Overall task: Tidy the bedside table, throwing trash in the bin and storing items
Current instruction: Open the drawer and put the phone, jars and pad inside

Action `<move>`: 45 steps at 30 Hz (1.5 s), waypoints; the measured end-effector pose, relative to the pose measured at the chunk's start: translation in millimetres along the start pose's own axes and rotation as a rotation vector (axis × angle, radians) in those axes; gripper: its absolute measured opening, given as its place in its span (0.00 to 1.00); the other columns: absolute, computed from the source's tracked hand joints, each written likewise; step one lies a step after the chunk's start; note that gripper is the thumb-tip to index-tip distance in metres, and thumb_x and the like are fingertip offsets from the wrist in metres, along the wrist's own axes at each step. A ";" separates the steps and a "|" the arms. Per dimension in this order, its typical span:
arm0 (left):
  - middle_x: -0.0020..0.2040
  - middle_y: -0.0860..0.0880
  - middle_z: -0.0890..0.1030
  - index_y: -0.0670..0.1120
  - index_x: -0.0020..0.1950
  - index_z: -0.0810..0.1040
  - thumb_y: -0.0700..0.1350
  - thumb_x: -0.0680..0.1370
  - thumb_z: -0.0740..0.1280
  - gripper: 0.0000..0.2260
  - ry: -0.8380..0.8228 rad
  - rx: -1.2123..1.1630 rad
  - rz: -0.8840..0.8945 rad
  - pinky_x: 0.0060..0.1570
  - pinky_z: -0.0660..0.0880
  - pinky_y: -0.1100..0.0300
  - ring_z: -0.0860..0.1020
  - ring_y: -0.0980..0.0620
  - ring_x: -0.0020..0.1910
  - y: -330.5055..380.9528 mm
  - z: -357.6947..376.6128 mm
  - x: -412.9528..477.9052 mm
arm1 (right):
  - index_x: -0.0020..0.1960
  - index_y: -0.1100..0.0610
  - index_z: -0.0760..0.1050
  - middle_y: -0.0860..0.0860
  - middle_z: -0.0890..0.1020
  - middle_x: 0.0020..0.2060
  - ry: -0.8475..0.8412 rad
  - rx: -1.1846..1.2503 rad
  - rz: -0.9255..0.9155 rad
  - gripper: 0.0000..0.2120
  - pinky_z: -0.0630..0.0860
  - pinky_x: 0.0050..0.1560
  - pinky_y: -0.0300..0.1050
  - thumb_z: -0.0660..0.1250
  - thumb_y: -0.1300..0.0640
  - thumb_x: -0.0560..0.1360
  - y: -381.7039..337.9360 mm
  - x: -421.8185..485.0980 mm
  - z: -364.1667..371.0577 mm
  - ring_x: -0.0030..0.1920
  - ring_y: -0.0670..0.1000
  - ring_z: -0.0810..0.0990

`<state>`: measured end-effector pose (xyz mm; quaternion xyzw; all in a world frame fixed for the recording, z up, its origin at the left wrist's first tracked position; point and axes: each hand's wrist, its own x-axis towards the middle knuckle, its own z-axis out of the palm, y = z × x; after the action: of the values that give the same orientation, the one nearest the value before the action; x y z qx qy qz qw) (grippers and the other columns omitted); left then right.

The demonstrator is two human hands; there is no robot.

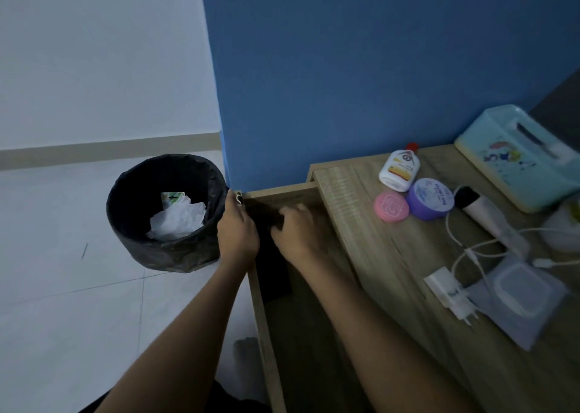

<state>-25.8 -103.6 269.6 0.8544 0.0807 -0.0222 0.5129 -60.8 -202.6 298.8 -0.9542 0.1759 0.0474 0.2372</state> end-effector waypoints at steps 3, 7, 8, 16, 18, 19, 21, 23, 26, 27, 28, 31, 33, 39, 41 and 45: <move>0.69 0.41 0.72 0.49 0.76 0.59 0.47 0.83 0.50 0.20 -0.017 -0.002 -0.008 0.63 0.70 0.48 0.72 0.40 0.66 -0.6 0.2 0.6 | 0.62 0.55 0.75 0.53 0.74 0.63 0.211 0.031 -0.062 0.16 0.73 0.54 0.47 0.66 0.52 0.76 12.8 -6.1 -47.1 0.61 0.55 0.74; 0.72 0.41 0.69 0.48 0.77 0.57 0.48 0.83 0.49 0.21 -0.036 0.000 -0.021 0.65 0.68 0.45 0.70 0.40 0.69 0.4 -0.7 -0.5 | 0.58 0.57 0.78 0.55 0.77 0.59 0.446 -0.013 -0.045 0.15 0.73 0.56 0.49 0.68 0.54 0.73 46.7 -11.3 -99.5 0.59 0.57 0.75; 0.72 0.41 0.69 0.48 0.77 0.57 0.47 0.83 0.49 0.21 -0.035 0.002 -0.019 0.65 0.69 0.45 0.70 0.39 0.69 0.8 -0.6 -0.6 | 0.57 0.58 0.79 0.56 0.78 0.58 0.479 -0.021 -0.021 0.15 0.73 0.57 0.51 0.69 0.55 0.72 56.5 -10.7 -107.9 0.59 0.58 0.75; 0.70 0.40 0.71 0.48 0.76 0.58 0.48 0.83 0.49 0.20 -0.026 0.006 -0.022 0.64 0.69 0.44 0.71 0.39 0.67 0.2 -2.8 -1.4 | 0.62 0.58 0.76 0.60 0.78 0.57 0.444 -0.037 0.132 0.20 0.72 0.52 0.49 0.69 0.52 0.72 100.3 -19.3 -120.2 0.58 0.61 0.75; 0.69 0.40 0.72 0.49 0.75 0.59 0.48 0.83 0.49 0.19 -0.022 0.007 -0.017 0.63 0.70 0.44 0.72 0.38 0.66 0.0 -3.0 -1.5 | 0.65 0.58 0.73 0.60 0.77 0.58 0.407 -0.086 0.135 0.24 0.72 0.52 0.51 0.68 0.47 0.74 103.0 -21.4 -114.2 0.59 0.61 0.74; 0.69 0.40 0.72 0.49 0.75 0.60 0.48 0.83 0.49 0.19 -0.022 0.005 -0.016 0.63 0.70 0.44 0.72 0.38 0.66 0.0 -3.2 -1.7 | 0.66 0.58 0.71 0.60 0.76 0.60 0.389 -0.125 0.149 0.25 0.72 0.53 0.52 0.66 0.45 0.74 103.3 -22.5 -111.6 0.61 0.62 0.72; 0.69 0.40 0.73 0.49 0.75 0.60 0.48 0.83 0.49 0.19 -0.020 0.003 -0.018 0.63 0.70 0.44 0.73 0.38 0.66 0.0 -3.5 -1.7 | 0.69 0.57 0.68 0.60 0.74 0.63 0.375 -0.199 0.181 0.27 0.71 0.56 0.53 0.64 0.43 0.75 103.7 -23.9 -107.9 0.63 0.63 0.70; 0.68 0.40 0.73 0.50 0.74 0.60 0.48 0.83 0.49 0.19 -0.019 0.005 -0.017 0.63 0.70 0.44 0.73 0.39 0.65 0.5 -3.8 -2.4 | 0.69 0.57 0.67 0.60 0.74 0.64 0.375 -0.235 0.195 0.27 0.71 0.55 0.53 0.62 0.42 0.76 104.6 -24.6 -103.4 0.62 0.63 0.70; 0.69 0.41 0.73 0.49 0.74 0.60 0.48 0.83 0.49 0.19 -0.016 0.004 -0.017 0.63 0.70 0.45 0.73 0.39 0.66 2.5 -4.3 -3.9 | 0.67 0.59 0.69 0.61 0.75 0.62 0.387 -0.260 0.175 0.24 0.72 0.53 0.52 0.62 0.46 0.77 108.7 -26.5 -94.4 0.59 0.62 0.73; 0.69 0.41 0.73 0.49 0.74 0.60 0.47 0.83 0.49 0.19 -0.016 0.001 -0.018 0.63 0.70 0.46 0.72 0.39 0.66 2.9 -4.7 -4.4 | 0.66 0.60 0.70 0.61 0.75 0.61 0.407 -0.265 0.164 0.22 0.72 0.52 0.51 0.62 0.48 0.77 110.1 -28.2 -91.9 0.58 0.62 0.73; 0.69 0.41 0.73 0.49 0.74 0.60 0.47 0.83 0.49 0.19 -0.017 0.002 -0.015 0.63 0.70 0.46 0.72 0.39 0.66 3.0 -4.7 -4.5 | 0.65 0.60 0.71 0.62 0.75 0.60 0.422 -0.258 0.162 0.22 0.72 0.52 0.51 0.63 0.48 0.77 111.5 -29.5 -89.7 0.58 0.62 0.73; 0.69 0.41 0.73 0.49 0.74 0.60 0.47 0.83 0.49 0.19 -0.013 0.020 -0.006 0.63 0.70 0.45 0.72 0.39 0.66 2.3 -4.8 -4.1 | 0.64 0.59 0.72 0.63 0.75 0.56 0.428 -0.170 0.213 0.24 0.73 0.51 0.51 0.65 0.45 0.75 113.0 -28.8 -84.9 0.55 0.61 0.74; 0.69 0.41 0.73 0.48 0.74 0.60 0.46 0.83 0.49 0.19 -0.009 0.037 -0.010 0.63 0.70 0.45 0.73 0.39 0.66 3.1 -5.0 -4.2 | 0.58 0.59 0.74 0.62 0.77 0.52 0.454 -0.079 0.243 0.24 0.73 0.50 0.50 0.67 0.43 0.71 110.4 -27.1 -84.2 0.53 0.60 0.75; 0.69 0.40 0.72 0.48 0.75 0.58 0.46 0.83 0.49 0.20 -0.018 0.069 -0.041 0.63 0.70 0.44 0.72 0.38 0.66 4.3 -6.3 -3.8 | 0.63 0.56 0.75 0.57 0.77 0.55 0.578 0.078 0.079 0.27 0.69 0.57 0.47 0.69 0.44 0.69 53.3 -29.8 -75.0 0.58 0.57 0.72; 0.68 0.40 0.73 0.48 0.75 0.59 0.46 0.83 0.50 0.20 -0.017 0.073 -0.042 0.63 0.71 0.45 0.73 0.39 0.65 4.6 -5.8 -3.7 | 0.63 0.54 0.75 0.54 0.77 0.52 0.608 0.113 -0.024 0.28 0.67 0.55 0.43 0.69 0.43 0.67 29.2 -29.2 -62.0 0.56 0.56 0.71; 0.65 0.39 0.76 0.47 0.73 0.61 0.45 0.83 0.51 0.19 0.003 0.074 -0.024 0.60 0.72 0.45 0.75 0.39 0.62 4.6 -5.7 -3.9 | 0.69 0.58 0.71 0.55 0.75 0.57 0.526 0.197 -0.115 0.32 0.66 0.51 0.37 0.71 0.44 0.69 0.8 -27.1 -25.3 0.58 0.54 0.72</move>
<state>-29.1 -101.2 276.8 0.8716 0.0911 -0.0300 0.4807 -86.2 -206.7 325.4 -0.9146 0.1808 -0.2324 0.2772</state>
